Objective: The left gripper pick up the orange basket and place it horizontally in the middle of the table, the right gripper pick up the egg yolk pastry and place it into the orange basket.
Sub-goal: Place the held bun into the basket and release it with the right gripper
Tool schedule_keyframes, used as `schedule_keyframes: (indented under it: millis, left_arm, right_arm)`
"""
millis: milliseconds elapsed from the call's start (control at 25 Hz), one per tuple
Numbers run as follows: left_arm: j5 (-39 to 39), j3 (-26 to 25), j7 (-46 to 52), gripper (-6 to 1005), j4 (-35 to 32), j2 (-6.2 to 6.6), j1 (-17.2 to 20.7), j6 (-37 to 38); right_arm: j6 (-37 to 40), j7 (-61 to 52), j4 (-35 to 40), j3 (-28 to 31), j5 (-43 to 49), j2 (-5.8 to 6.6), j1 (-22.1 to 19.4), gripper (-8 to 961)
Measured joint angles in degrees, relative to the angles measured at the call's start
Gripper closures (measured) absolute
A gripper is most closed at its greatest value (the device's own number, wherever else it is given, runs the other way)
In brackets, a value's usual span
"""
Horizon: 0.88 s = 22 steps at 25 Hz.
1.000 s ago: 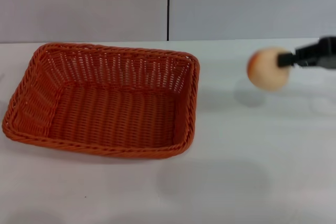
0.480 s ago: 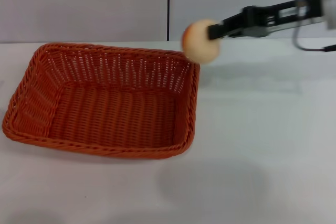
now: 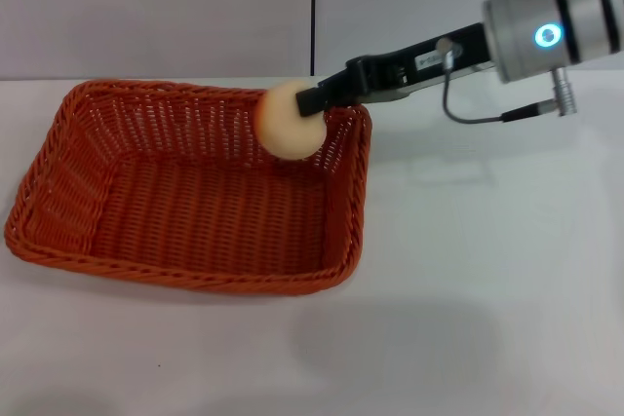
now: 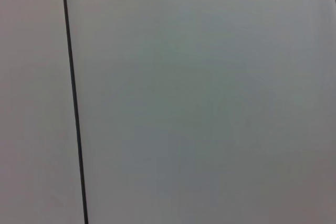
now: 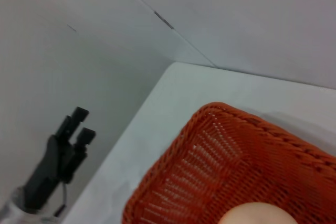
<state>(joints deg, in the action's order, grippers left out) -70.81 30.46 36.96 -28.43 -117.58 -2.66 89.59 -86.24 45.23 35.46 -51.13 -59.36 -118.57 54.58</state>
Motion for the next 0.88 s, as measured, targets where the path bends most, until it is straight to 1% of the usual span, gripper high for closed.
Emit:
schedule_keyframes:
  millis: [80, 120, 280, 320, 480, 560, 600, 640, 680, 720, 760, 800, 840, 880]
  left_arm:
    - [-0.2, -0.2, 0.0, 315, 0.0, 0.1, 0.1, 0.1]
    - [-0.3, -0.3, 0.0, 315, 0.1, 0.18, 0.4, 0.2]
    - [-0.3, -0.4, 0.0, 314, 0.2, 0.25, 0.6, 0.2]
    - [-0.3, -0.4, -0.1, 314, 0.2, 0.25, 0.7, 0.1]
    - [-0.3, -0.3, -0.9, 314, 0.2, 0.32, 0.9, 0.0]
    - [-0.4, -0.3, -1.2, 314, 0.2, 0.41, 1.0, 0.0]
    - [-0.4, -0.3, -1.2, 314, 0.2, 0.41, 1.0, 0.0]
    - [-0.4, -0.3, -1.2, 314, 0.2, 0.41, 1.0, 0.0]
    - [-0.4, -0.3, -1.5, 314, 0.5, 0.68, 1.2, 0.0]
    - [-0.4, -0.3, -1.5, 314, 0.5, 0.68, 1.2, 0.0]
    - [-0.4, -0.3, -1.6, 314, 1.6, 1.44, 1.1, -0.1]
    - [-0.4, -0.3, -1.6, 314, 2.0, 1.56, 1.0, -0.2]
    - [-0.4, -0.3, -1.6, 314, 2.0, 1.56, 1.0, -0.2]
    - [-0.3, -0.3, -1.6, 314, 2.3, 1.74, 0.9, -0.3]
  right_arm:
    - [1.9, 0.5, -1.1, -1.6, 0.0, -0.23, 0.4, 874]
    - [3.9, 0.9, -3.2, -2.5, -0.1, -0.25, 0.9, 872]
    - [6.4, 2.0, -5.8, -2.6, -0.8, -0.32, 1.1, 866]
    - [7.1, 2.5, -6.6, -2.6, -2.3, -0.32, 0.7, 865]
    - [7.0, 3.6, -6.7, -2.6, -4.8, -0.34, -0.4, 710]
    - [5.9, 3.9, -6.1, -2.3, -5.6, -0.34, -1.2, 638]
    - [4.4, 5.0, -5.3, -2.3, -7.3, -0.36, -2.4, 605]
    - [4.4, 5.0, -5.3, -2.3, -7.3, -0.36, -2.4, 572]
    - [3.6, 6.5, -5.2, -2.5, -8.9, -0.37, -3.0, 539]
    - [3.1, 7.9, -5.1, -2.7, -10.2, -0.4, -3.7, 506]
    - [2.2, 9.5, -5.1, -2.7, -11.8, -0.41, -4.5, 473]
    - [0.6, 11.9, -4.3, -2.7, -14.7, -0.43, -6.6, 440]
    - [0.6, 11.9, -4.3, -2.7, -14.7, -0.43, -6.6, 426]
    - [-0.4, 12.7, -3.1, -2.7, -16.3, -0.43, -8.3, 412]
